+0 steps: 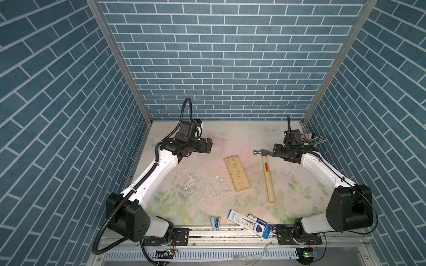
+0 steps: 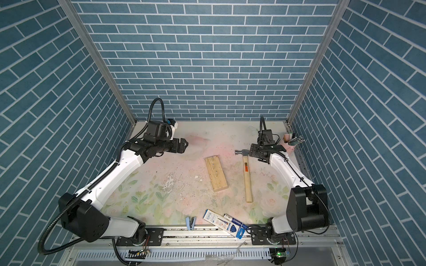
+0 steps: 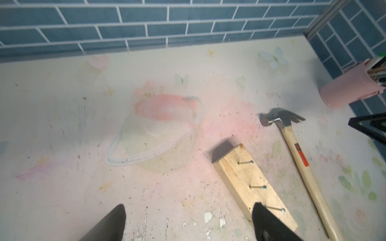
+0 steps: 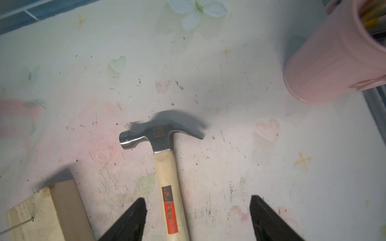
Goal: Use a claw hammer to pull out a nail
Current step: Pick up the hammer at the center of the board.
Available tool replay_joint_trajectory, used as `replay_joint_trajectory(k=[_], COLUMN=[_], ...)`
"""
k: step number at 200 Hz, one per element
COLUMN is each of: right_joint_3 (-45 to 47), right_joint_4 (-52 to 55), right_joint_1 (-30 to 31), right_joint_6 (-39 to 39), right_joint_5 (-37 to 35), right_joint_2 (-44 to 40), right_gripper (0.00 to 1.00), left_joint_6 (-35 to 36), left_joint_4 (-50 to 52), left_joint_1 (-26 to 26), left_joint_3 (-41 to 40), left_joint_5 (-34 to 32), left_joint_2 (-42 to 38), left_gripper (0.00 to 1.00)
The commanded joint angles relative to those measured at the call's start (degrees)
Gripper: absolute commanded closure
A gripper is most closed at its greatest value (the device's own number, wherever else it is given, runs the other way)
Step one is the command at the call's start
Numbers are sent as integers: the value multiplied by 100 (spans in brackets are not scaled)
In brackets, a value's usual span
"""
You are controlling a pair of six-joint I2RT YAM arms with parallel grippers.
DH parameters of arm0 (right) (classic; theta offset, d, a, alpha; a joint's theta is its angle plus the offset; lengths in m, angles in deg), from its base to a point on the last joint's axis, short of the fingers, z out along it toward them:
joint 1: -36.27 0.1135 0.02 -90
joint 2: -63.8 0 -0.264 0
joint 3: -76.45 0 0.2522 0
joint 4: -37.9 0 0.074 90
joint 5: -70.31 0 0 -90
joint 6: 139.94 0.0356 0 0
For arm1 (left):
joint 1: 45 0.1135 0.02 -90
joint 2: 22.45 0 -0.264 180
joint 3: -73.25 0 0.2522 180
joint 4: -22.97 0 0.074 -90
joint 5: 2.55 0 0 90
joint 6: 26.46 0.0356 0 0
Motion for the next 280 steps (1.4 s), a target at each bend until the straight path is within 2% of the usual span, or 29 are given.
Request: replay_joint_trajectory(k=[1, 43, 89, 162, 236, 266, 280], right_joint_3=[-168, -326, -754, -1332, -1405, -1475, -1514], right_joint_4=[256, 345, 363, 471, 506, 587, 618], right_joint_1=[132, 320, 348, 383, 460, 500, 514], right_joint_6=[-23, -125, -261, -446, -521, -595, -621], right_joint_5=[117, 150, 517, 822, 828, 726, 714], right_joint_2=[291, 782, 1505, 2412, 2811, 2905, 2951], right_gripper=[26, 33, 48, 45, 43, 45, 50], left_joint_6=[249, 250, 184, 193, 175, 175, 172], left_joint_4=[537, 443, 419, 512, 646, 683, 695], left_joint_1=[-92, -191, -213, -206, -195, -184, -176], left_joint_3=[156, 9, -63, -116, -69, -56, -54], left_joint_5=[363, 710, 1020, 1021, 977, 934, 921], left_joint_2=[296, 608, 704, 734, 856, 871, 874], left_gripper=[9, 14, 14, 14, 14, 14, 14])
